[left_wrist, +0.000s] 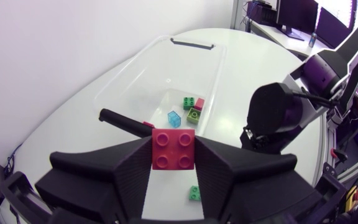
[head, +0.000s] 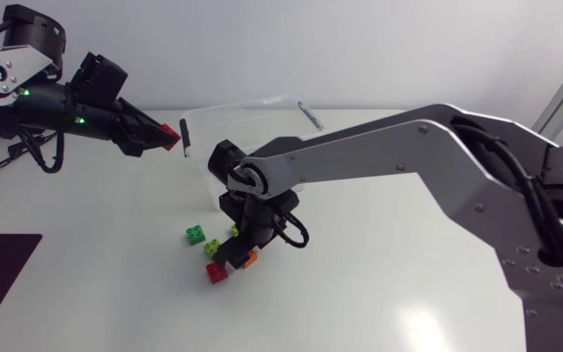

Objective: Place the duplo bricks in the container

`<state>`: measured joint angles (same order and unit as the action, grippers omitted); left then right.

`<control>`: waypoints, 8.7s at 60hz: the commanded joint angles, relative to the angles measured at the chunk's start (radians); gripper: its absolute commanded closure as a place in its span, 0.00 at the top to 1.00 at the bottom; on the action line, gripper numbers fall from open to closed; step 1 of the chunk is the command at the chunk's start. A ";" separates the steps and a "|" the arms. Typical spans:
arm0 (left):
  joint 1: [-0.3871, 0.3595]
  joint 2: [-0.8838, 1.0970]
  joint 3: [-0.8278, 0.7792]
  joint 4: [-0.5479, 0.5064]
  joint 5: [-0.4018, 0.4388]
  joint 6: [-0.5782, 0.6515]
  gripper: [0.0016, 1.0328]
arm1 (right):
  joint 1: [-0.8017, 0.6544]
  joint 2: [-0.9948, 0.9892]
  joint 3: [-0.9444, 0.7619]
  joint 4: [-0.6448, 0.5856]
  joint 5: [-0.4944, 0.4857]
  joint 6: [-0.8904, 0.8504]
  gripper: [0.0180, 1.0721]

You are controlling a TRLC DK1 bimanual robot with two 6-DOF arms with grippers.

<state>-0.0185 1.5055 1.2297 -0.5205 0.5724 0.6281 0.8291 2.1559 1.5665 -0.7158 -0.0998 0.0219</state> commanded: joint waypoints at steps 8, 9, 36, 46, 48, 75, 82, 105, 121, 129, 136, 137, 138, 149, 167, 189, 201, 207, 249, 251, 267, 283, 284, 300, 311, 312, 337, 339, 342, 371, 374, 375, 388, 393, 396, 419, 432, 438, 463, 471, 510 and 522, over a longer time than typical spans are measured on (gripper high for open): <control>-0.031 0.088 0.031 0.114 0.017 -0.100 0.35 | 0.008 0.041 0.009 -0.010 -0.005 0.012 0.30; -0.034 0.094 0.033 0.126 0.015 -0.107 0.35 | 0.007 0.039 0.007 -0.010 -0.005 0.012 0.30; -0.106 0.150 0.013 0.310 -0.026 -0.231 0.36 | -0.042 -0.214 -0.117 0.070 0.014 0.052 0.22; -0.144 0.191 -0.007 0.363 -0.065 -0.246 0.63 | -0.062 -0.278 -0.106 0.104 0.051 0.059 0.22; -0.149 0.194 -0.013 0.370 -0.069 -0.246 0.70 | -0.065 -0.286 -0.102 0.113 0.055 0.061 0.22; -0.101 -0.031 -0.078 0.353 -0.080 -0.301 0.94 | -0.107 -0.320 0.067 0.121 0.109 0.067 0.22; -0.098 -0.116 -0.131 0.263 -0.072 -0.240 0.93 | -0.111 -0.307 0.095 0.121 0.109 0.072 0.22; -0.135 -0.240 -0.418 0.171 -0.065 -0.031 0.93 | -0.130 -0.263 0.181 0.128 0.132 0.072 0.22; -0.202 -0.232 -0.549 0.172 -0.069 0.041 0.93 | -0.127 -0.189 0.257 0.130 0.147 0.067 0.23; -0.244 -0.205 -0.602 0.194 -0.082 0.058 0.93 | -0.122 -0.148 0.296 0.133 0.160 0.062 0.23; -0.288 -0.160 -0.651 0.254 -0.115 0.056 0.93 | -0.120 -0.116 0.326 0.133 0.170 0.055 0.24; -0.291 -0.154 -0.654 0.258 -0.117 0.055 0.92 | -0.120 -0.111 0.331 0.133 0.172 0.053 0.24; -0.297 -0.146 -0.656 0.264 -0.121 0.053 0.92 | -0.122 -0.107 0.336 0.131 0.172 0.053 0.24; -0.337 -0.050 -0.688 0.375 -0.164 0.056 0.92 | -0.125 -0.070 0.386 0.102 0.183 0.049 0.71; -0.296 0.104 -0.679 0.473 -0.177 0.143 0.90 | -0.128 -0.202 0.268 0.107 0.189 0.035 0.90; -0.362 0.179 -0.651 0.516 -0.177 0.133 0.35 | -0.104 -0.427 -0.108 0.210 0.149 0.023 0.90; -0.377 0.134 -0.650 0.511 -0.175 0.114 0.31 | -0.070 -0.455 -0.290 0.319 0.147 0.026 0.90; -0.373 0.041 -0.644 0.439 -0.175 0.108 0.30 | -0.045 -0.429 -0.321 0.345 0.146 0.033 0.91; -0.158 -0.162 -0.223 0.195 -0.091 0.009 0.30 | 0.005 -0.111 -0.097 0.188 0.109 0.145 0.91; -0.153 -0.153 -0.213 0.206 -0.091 0.002 0.30 | 0.005 -0.097 -0.085 0.184 0.104 0.150 0.91; -0.118 -0.051 -0.156 0.329 -0.086 -0.074 0.30 | 0.007 -0.022 -0.010 0.136 0.098 0.170 0.91; -0.107 0.030 -0.102 0.398 -0.083 -0.119 0.30 | 0.004 0.041 0.072 0.096 0.110 0.200 0.91; -0.107 0.036 -0.096 0.402 -0.083 -0.122 0.30 | 0.004 0.048 0.081 0.087 0.112 0.205 0.91; -0.101 0.111 -0.032 0.433 -0.078 -0.143 0.30 | 0.001 0.125 0.185 0.009 0.117 0.236 0.91; -0.098 0.165 0.019 0.445 -0.072 -0.153 0.31 | -0.001 0.148 0.227 -0.013 0.121 0.254 0.88; -0.098 0.168 0.021 0.445 -0.072 -0.153 0.31 | -0.001 0.150 0.228 -0.014 0.121 0.256 0.88; -0.098 0.262 0.076 0.459 -0.072 -0.165 0.94 | -0.008 0.167 0.254 -0.039 0.123 0.274 0.76; -0.090 0.256 0.076 0.458 -0.072 -0.168 0.95 | -0.008 0.168 0.256 -0.040 0.118 0.274 0.73; -0.080 0.242 0.073 0.456 -0.071 -0.174 0.95 | -0.008 0.170 0.259 -0.040 0.118 0.277 0.69; 0.114 -0.056 -0.061 0.324 0.073 -0.153 0.95 | -0.019 0.188 0.280 -0.070 0.104 0.296 0.32; 0.140 -0.070 -0.082 0.275 0.093 -0.100 0.95 | -0.019 0.188 0.280 -0.070 0.104 0.296 0.26; 0.147 -0.073 -0.090 0.263 0.096 -0.087 0.95 | -0.019 0.188 0.280 -0.070 0.104 0.294 0.25; 0.235 -0.151 -0.257 0.102 0.147 0.165 0.95 | -0.007 0.159 0.230 -0.050 0.103 0.291 0.23; 0.241 -0.165 -0.315 0.074 0.147 0.237 0.94 | -0.002 0.128 0.196 -0.033 0.112 0.286 0.23; 0.242 -0.165 -0.348 0.070 0.147 0.271 0.94 | -0.001 0.104 0.176 -0.016 0.118 0.282 0.23; 0.196 0.013 -0.458 0.093 0.127 0.400 0.94 | -0.012 -0.100 0.119 0.007 0.181 0.251 0.23; 0.121 0.128 -0.417 0.134 0.081 0.390 0.93 | -0.041 -0.220 0.130 0.044 0.201 0.237 0.23; 0.092 0.179 -0.406 0.175 0.053 0.378 0.93 | -0.054 -0.246 0.156 0.045 0.201 0.233 0.23; 0.055 0.282 -0.358 0.241 0.026 0.354 0.93 | -0.104 -0.202 0.363 0.030 0.232 0.219 0.23; 0.055 0.288 -0.360 0.249 0.026 0.354 0.93 | -0.124 -0.117 0.454 0.001 0.230 0.222 0.26; -0.017 0.344 -0.311 0.277 -0.005 0.323 0.93 | -0.044 -0.309 0.199 0.015 0.189 0.182 0.86; -0.037 0.395 -0.283 0.283 -0.026 0.321 0.30 | 0.018 -0.332 0.053 0.045 0.110 0.131 0.86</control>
<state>-0.0429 1.8652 0.9230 -0.2398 0.5476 0.9615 0.8249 1.8179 1.6825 -0.6781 0.0261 0.1810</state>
